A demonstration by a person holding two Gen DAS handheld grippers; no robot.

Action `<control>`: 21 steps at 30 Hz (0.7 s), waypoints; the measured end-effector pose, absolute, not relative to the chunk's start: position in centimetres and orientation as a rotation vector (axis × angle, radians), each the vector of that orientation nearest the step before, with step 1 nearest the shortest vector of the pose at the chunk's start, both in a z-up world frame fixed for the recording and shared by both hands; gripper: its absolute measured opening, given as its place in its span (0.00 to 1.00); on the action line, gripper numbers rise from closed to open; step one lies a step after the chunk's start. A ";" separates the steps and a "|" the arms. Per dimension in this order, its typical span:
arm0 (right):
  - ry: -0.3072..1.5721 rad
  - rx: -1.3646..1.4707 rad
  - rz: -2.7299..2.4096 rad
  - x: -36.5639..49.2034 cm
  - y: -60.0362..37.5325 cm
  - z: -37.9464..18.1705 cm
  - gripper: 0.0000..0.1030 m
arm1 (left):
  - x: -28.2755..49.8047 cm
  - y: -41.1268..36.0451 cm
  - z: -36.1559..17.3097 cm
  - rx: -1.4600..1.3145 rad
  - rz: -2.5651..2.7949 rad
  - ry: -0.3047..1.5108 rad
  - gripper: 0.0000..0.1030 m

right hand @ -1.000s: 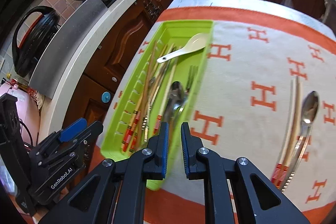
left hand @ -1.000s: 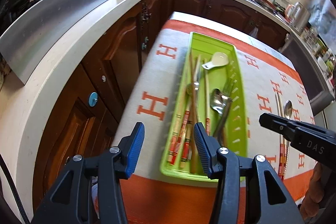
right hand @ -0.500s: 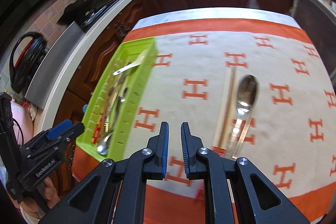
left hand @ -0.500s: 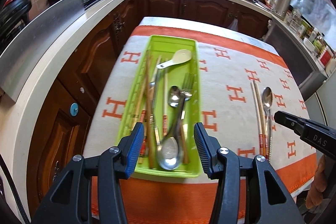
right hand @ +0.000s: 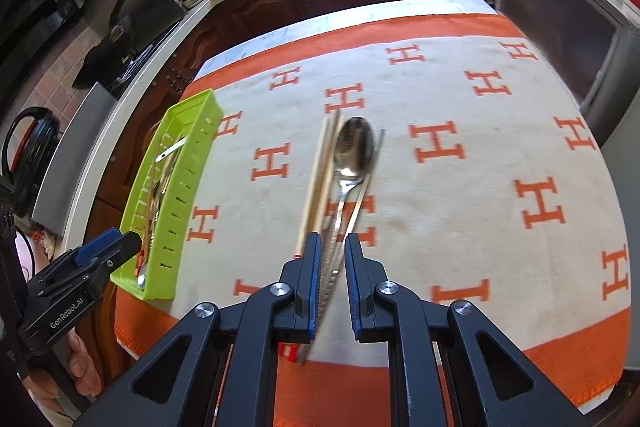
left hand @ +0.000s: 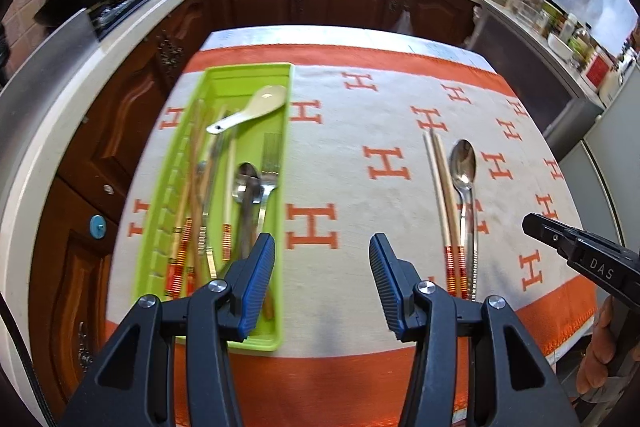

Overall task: Organize utensils
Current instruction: 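Reach and close the left tool on a red-striped chopstick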

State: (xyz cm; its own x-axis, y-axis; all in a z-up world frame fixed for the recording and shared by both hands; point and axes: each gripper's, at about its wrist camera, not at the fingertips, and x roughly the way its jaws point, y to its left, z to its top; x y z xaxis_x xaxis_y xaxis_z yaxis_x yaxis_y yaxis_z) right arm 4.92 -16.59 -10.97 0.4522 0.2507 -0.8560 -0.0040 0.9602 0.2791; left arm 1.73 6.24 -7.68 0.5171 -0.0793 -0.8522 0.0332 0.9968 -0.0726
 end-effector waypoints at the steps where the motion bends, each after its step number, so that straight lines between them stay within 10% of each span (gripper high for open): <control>1: 1.094 0.257 0.154 4.8 -16.9 -11.1 0.12 | 1.9 5.8 -7.8 -0.047 -0.078 1.033 0.46; 21: 1.146 0.351 0.123 4.3 -21.7 -15.7 0.12 | 6.4 -3.0 -15.2 -0.018 -0.234 1.185 0.46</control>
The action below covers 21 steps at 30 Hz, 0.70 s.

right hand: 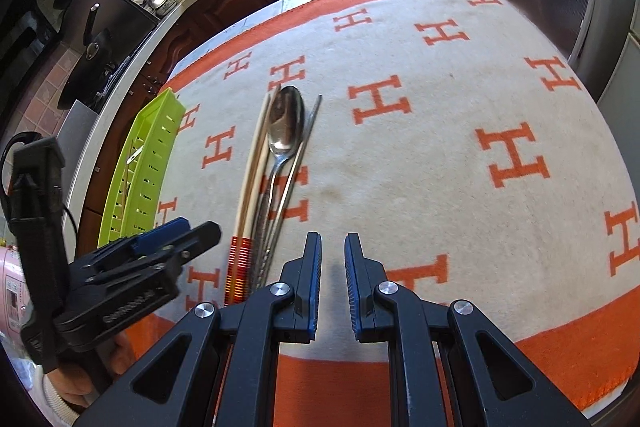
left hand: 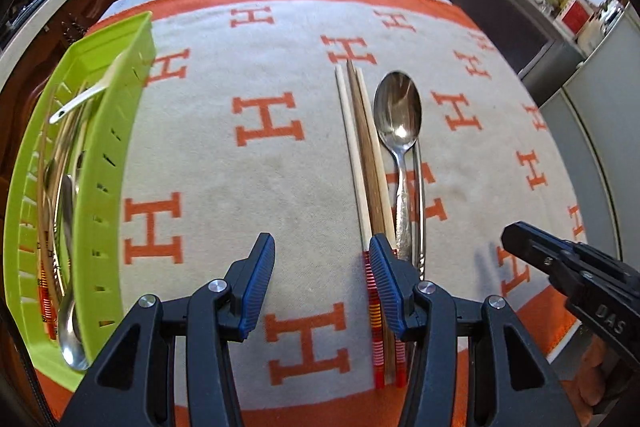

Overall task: Organize utensils
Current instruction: 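Reach and close the left tool on a red-striped chopstick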

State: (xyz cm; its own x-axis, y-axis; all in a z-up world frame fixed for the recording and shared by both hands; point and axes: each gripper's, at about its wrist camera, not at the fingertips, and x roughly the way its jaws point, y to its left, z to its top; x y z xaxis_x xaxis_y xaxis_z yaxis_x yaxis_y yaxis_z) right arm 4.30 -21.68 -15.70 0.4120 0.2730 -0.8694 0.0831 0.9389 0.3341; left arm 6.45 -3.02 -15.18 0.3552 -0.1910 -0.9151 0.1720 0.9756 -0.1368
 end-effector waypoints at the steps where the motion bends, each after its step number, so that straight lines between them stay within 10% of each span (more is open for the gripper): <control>1: 1.147 0.354 0.124 4.3 -21.8 -15.8 0.12 | 6.6 -3.3 -15.4 -0.011 -0.230 1.192 0.46; 18: 1.163 0.381 0.148 4.6 -22.4 -17.5 0.12 | 7.4 -5.8 -16.1 0.127 -0.184 1.174 0.48; 21: 1.166 0.387 0.147 4.7 -22.4 -17.7 0.12 | 7.4 -6.2 -16.0 0.132 -0.220 1.154 0.16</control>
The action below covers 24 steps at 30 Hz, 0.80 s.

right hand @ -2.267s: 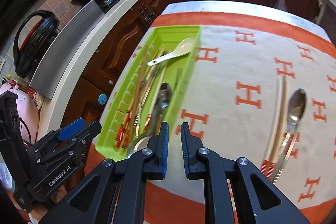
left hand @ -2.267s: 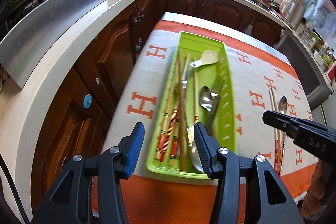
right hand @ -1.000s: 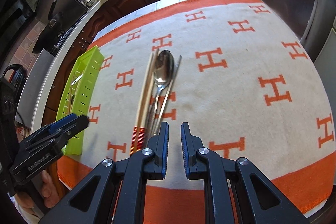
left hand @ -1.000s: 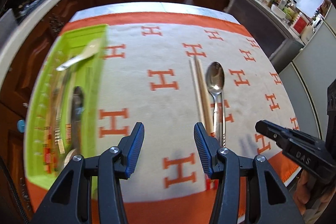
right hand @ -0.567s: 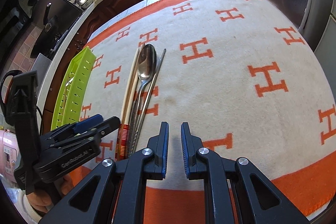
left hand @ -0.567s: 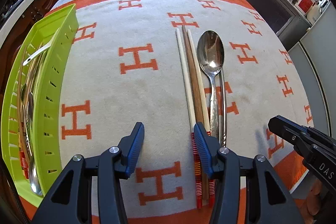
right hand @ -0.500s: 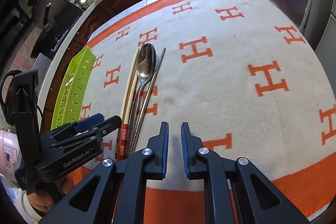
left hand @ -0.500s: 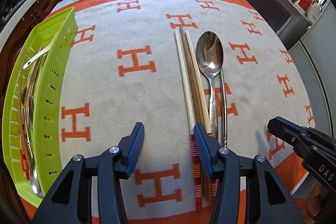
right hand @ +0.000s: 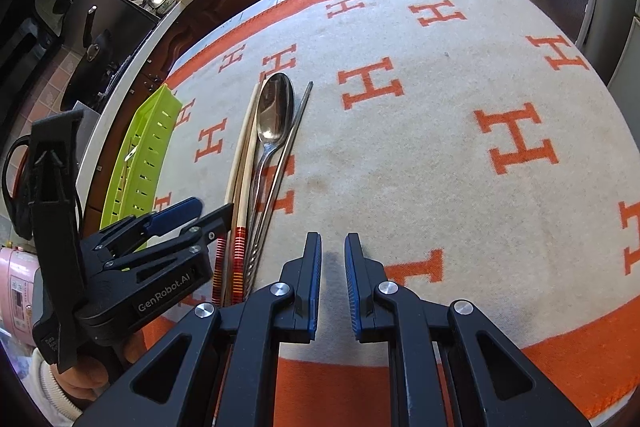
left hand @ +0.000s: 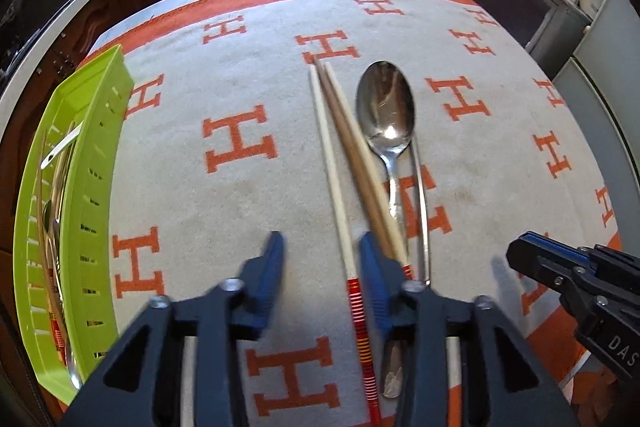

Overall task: Organize utensils
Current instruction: 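Reach and close the left tool on a red-striped chopstick, then carry the red-striped chopstick into the tray with the left tool while the right tool grasps a brown chopstick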

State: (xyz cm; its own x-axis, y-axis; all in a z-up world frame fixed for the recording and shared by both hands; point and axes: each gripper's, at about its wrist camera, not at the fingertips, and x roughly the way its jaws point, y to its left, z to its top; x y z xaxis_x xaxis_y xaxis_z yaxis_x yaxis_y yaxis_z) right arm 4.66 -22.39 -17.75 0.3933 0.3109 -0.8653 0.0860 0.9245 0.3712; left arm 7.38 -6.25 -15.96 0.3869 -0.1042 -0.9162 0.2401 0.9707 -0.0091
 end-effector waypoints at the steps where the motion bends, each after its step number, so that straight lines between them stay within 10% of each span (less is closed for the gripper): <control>1: 1.167 0.388 0.149 4.7 -22.4 -17.8 0.12 | 7.4 -6.5 -16.0 0.135 -0.229 1.153 0.04; 24: 1.147 0.334 0.322 6.4 -15.0 -16.1 0.12 | 4.8 4.5 -7.8 -0.029 -0.083 0.986 0.03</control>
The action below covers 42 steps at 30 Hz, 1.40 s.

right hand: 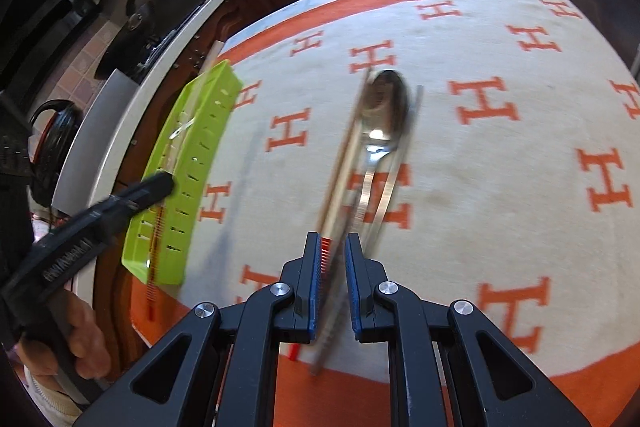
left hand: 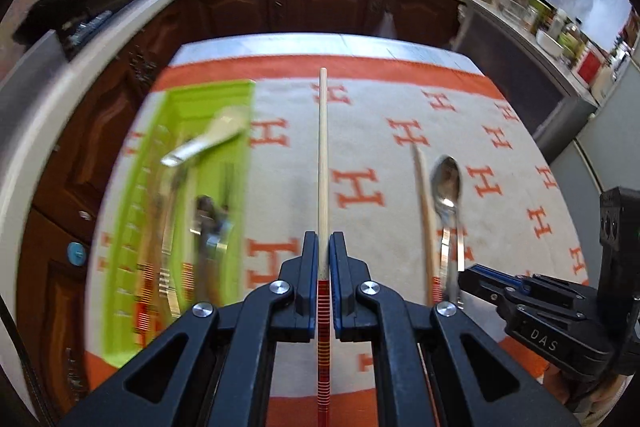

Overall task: Organize utensils
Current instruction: 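Carry the red-striped chopstick into the tray with the left tool while the right tool grasps a brown chopstick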

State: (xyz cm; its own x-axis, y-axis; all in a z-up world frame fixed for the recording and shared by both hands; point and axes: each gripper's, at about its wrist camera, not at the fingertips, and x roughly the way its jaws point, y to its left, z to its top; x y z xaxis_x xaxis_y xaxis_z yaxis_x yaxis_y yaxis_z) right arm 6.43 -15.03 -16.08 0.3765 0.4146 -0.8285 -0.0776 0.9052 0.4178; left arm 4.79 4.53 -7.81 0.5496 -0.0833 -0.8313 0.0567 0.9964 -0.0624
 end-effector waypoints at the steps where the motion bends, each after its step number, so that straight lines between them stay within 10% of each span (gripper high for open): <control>1: 1.148 0.332 0.326 6.7 -14.5 -16.1 0.12 | 4.8 5.6 -7.4 -0.026 -0.054 0.971 0.03; 35: 1.158 0.055 0.077 12.3 -7.2 -18.6 0.08 | 8.5 17.4 -12.4 -0.166 0.031 1.061 0.04; 42: 1.185 0.138 0.094 12.0 -7.8 -18.1 0.06 | 7.7 17.9 -11.3 -0.170 0.046 1.013 0.22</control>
